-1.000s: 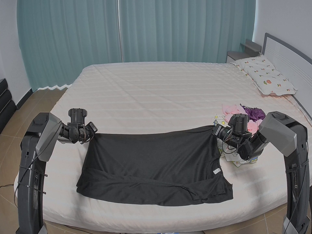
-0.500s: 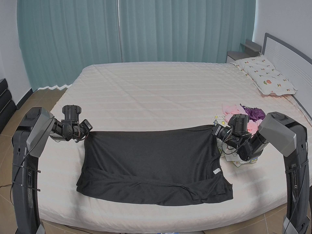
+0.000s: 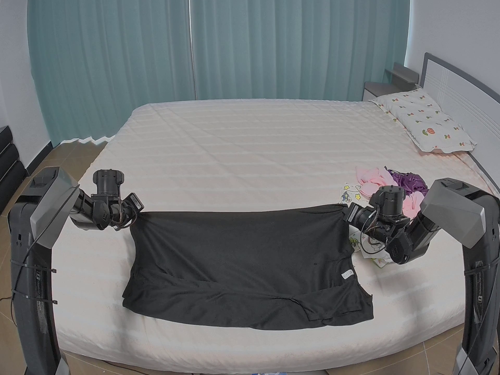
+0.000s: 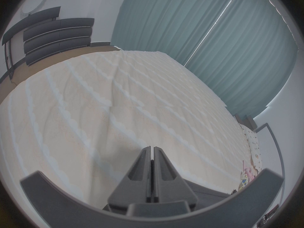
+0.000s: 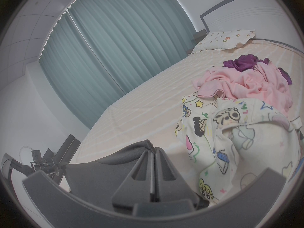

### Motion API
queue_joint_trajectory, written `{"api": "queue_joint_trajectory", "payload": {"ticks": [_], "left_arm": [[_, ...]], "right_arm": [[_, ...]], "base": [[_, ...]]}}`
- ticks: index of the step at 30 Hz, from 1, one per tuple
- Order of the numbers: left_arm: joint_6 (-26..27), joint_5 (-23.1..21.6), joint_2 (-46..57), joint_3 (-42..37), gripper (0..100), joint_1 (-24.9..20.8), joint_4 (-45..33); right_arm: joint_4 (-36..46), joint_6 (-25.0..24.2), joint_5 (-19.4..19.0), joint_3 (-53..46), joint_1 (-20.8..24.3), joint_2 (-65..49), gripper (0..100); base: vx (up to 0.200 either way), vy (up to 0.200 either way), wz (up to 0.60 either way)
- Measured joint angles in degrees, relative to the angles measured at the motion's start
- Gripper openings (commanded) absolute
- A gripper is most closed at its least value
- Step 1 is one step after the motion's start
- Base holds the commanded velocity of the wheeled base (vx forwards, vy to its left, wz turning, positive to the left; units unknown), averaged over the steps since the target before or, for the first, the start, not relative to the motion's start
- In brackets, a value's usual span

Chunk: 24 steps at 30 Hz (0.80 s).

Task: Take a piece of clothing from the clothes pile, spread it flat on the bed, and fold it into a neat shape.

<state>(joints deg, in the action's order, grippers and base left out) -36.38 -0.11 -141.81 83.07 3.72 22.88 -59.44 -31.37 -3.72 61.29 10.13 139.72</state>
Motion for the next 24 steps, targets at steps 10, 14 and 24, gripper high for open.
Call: {"api": "queue_joint_trajectory", "payload": {"ticks": [10, 14, 24], "left_arm": [[1.34, -3.63, 3.06, -12.01, 0, 0.5, 9.06], [2.74, -4.21, 4.02, -17.88, 0, 0.68, 12.56], [9.83, -4.71, 4.71, -32.62, 0, 1.21, 23.26]], "right_arm": [[-2.36, 1.1, -2.29, -8.74, 0.2, -2.67, 0], [-3.73, 3.21, -2.74, -13.89, 0.5, -3.19, 0], [-9.95, 8.84, -4.68, -26.38, 1.28, -2.91, 0]], "base": [[0.0, 0.0, 0.0], [0.0, 0.0, 0.0], [0.0, 0.0, 0.0]]}}
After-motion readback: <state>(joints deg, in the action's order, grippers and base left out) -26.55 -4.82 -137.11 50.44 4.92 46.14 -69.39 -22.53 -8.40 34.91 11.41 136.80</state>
